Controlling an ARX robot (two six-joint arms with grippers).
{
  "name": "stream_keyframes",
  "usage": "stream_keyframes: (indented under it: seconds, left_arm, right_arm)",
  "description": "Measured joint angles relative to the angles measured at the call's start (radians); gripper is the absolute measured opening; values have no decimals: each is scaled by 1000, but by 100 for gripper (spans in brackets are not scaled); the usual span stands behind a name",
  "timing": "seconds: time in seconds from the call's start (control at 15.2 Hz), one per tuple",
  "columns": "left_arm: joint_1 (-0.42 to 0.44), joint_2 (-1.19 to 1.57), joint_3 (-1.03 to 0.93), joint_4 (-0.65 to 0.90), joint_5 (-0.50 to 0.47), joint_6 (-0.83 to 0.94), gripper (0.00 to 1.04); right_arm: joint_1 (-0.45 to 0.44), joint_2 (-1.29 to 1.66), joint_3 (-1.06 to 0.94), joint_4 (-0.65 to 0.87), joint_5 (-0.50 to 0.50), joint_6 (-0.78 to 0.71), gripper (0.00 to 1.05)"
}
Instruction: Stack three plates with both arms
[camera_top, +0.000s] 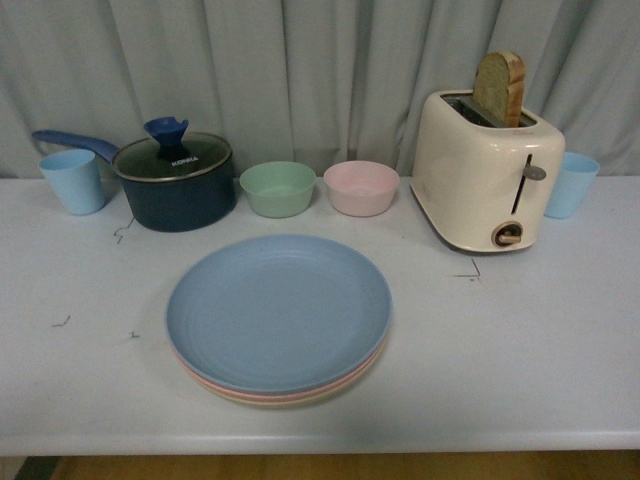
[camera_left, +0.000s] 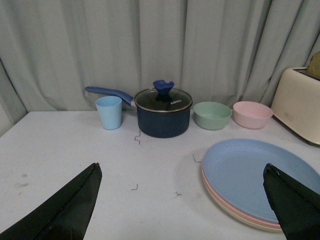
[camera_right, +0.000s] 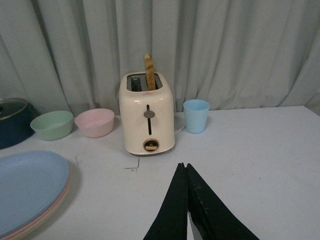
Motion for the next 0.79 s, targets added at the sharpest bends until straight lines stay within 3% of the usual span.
stream_keyframes:
  seconds: [0.26, 0.79]
  left_arm:
    - [0, 0, 0, 0, 0, 0, 98]
    - [0, 0, 0, 0, 0, 0, 98]
  right_arm:
    - [0, -204, 0, -195, 0, 0, 2]
    - [0, -305, 0, -296, 0, 0, 2]
